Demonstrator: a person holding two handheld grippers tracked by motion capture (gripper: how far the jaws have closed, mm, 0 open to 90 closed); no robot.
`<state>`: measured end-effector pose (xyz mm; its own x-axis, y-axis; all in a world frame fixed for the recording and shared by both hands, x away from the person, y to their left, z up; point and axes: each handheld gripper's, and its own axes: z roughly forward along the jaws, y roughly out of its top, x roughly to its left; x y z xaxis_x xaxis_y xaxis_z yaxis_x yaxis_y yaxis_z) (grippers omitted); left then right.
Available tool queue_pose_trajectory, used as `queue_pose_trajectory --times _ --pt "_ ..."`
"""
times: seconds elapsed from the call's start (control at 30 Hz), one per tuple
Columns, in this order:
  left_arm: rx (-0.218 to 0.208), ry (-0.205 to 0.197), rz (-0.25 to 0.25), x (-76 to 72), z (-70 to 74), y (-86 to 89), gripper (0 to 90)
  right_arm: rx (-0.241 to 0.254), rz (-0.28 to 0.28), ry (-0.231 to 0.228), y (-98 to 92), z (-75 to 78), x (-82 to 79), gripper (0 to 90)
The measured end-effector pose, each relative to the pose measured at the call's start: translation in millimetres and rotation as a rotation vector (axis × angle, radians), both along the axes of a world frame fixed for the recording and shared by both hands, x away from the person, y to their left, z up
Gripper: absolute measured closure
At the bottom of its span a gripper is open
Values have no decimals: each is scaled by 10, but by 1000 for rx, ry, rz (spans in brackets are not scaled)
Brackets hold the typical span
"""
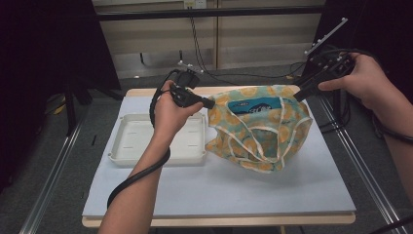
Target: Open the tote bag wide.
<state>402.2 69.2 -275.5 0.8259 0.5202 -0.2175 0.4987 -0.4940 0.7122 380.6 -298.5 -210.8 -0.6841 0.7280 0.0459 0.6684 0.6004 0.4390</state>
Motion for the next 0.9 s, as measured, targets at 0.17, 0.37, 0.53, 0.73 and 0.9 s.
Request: queue_pose_trajectory --times 0.17,0.37,0.53,0.73,0.9 --pt "-3 -3 -8 -13 16 16 900 16 40 -3 94 127 -78 444" --pt "-20 4 7 -13 -5 27 900 -13 73 45 265 -18 -31 603" --pt "-23 11 -1 -1 -30 39 900 -4 63 64 303 -39 10 828" --pt "-30 17 -12 13 0 46 900 11 77 48 348 103 8 900" --pt "-31 5 -19 7 65 67 900 9 78 52 388 176 44 900"
